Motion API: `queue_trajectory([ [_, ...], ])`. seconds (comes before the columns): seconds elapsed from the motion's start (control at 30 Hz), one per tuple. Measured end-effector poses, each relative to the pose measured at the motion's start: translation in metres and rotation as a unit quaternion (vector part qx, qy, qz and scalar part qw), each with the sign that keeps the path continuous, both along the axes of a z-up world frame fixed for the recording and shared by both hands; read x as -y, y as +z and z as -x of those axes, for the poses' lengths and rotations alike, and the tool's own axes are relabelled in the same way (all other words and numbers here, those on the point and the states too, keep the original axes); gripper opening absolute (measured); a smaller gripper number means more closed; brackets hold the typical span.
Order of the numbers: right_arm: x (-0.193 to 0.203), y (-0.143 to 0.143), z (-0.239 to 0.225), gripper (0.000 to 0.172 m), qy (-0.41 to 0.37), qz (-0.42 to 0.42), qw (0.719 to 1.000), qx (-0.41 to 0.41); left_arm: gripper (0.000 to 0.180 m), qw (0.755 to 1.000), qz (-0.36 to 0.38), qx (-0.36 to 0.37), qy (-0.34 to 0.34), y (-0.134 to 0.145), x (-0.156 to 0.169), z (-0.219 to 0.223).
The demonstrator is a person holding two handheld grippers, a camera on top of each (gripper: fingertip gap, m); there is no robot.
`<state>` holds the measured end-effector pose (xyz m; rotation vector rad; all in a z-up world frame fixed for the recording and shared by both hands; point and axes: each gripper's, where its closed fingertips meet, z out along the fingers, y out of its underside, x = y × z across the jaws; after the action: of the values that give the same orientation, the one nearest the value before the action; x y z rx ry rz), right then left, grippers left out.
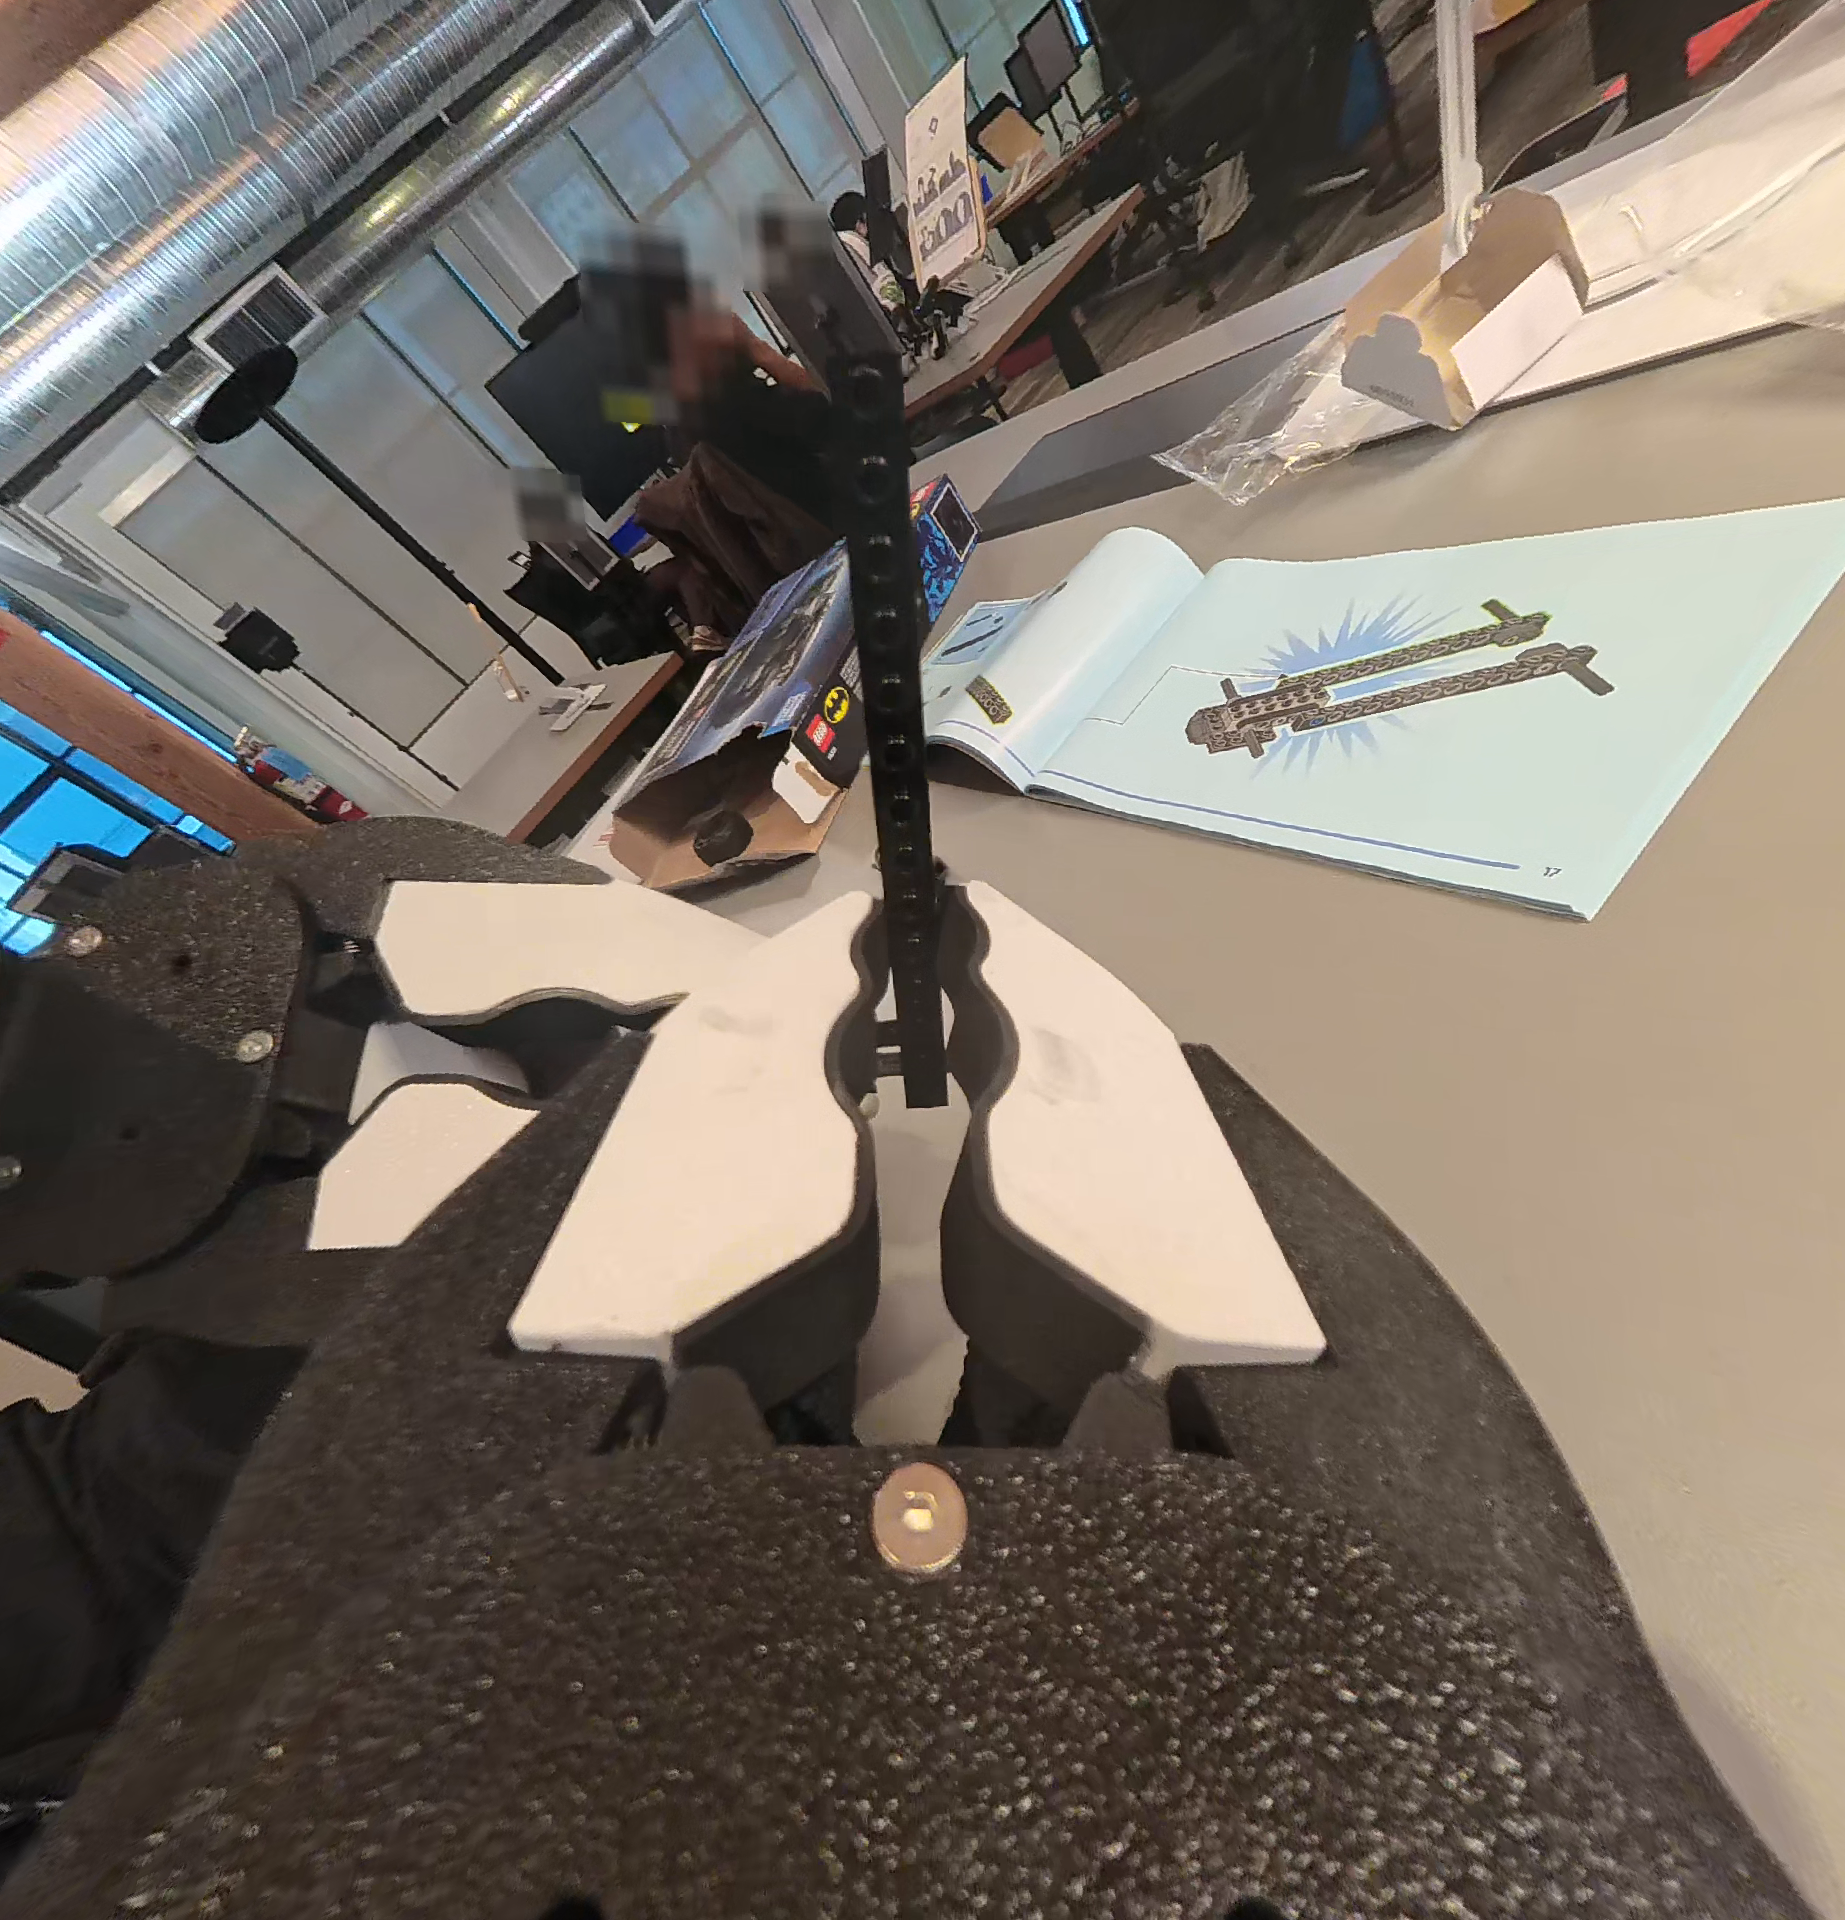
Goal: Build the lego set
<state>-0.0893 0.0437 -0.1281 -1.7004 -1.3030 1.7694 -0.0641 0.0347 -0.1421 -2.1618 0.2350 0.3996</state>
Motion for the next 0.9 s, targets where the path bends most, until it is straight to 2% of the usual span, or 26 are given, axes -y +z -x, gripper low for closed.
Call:
queue_trajectory([
  [0.23, -0.005, -0.005, 0.001, 0.009, -0.006, -0.002, 1.000, 0.009, 0.011, 1.000, -0.002, 0.003, -0.006, -0.005, -0.005, 0.000],
  [0.3, -0.006, -0.003, 0.001, 0.009, 0.001, 0.015, 1.000, 0.004, 0.012, 0.999, -0.017, 0.036, -0.021, -0.002, -0.004, -0.002],
  [0.4, -0.006, 0.007, -0.001, 0.009, 0.011, 0.051, 0.999, -0.015, 0.024, 0.992, -0.055, 0.104, -0.050, 0.008, 0.000, -0.002],
  [0.47, -0.006, 0.013, -0.002, 0.008, 0.017, 0.065, 0.997, -0.031, 0.029, 0.977, -0.087, 0.183, -0.069, 0.016, 0.003, 0.000],
  [0.57, -0.001, 0.020, -0.003, 0.009, 0.032, 0.074, 0.996, -0.048, 0.030, 0.932, -0.132, 0.324, -0.095, 0.030, 0.005, -0.001],
  [0.63, 0.003, 0.024, -0.005, 0.008, 0.043, 0.074, 0.995, -0.060, 0.031, 0.904, -0.138, 0.388, -0.114, 0.033, 0.005, -0.006],
  [0.9, 0.017, 0.037, -0.012, 0.009, 0.079, 0.084, 0.989, -0.091, 0.028, 0.859, -0.138, 0.464, -0.169, 0.035, 0.007, -0.020],
])
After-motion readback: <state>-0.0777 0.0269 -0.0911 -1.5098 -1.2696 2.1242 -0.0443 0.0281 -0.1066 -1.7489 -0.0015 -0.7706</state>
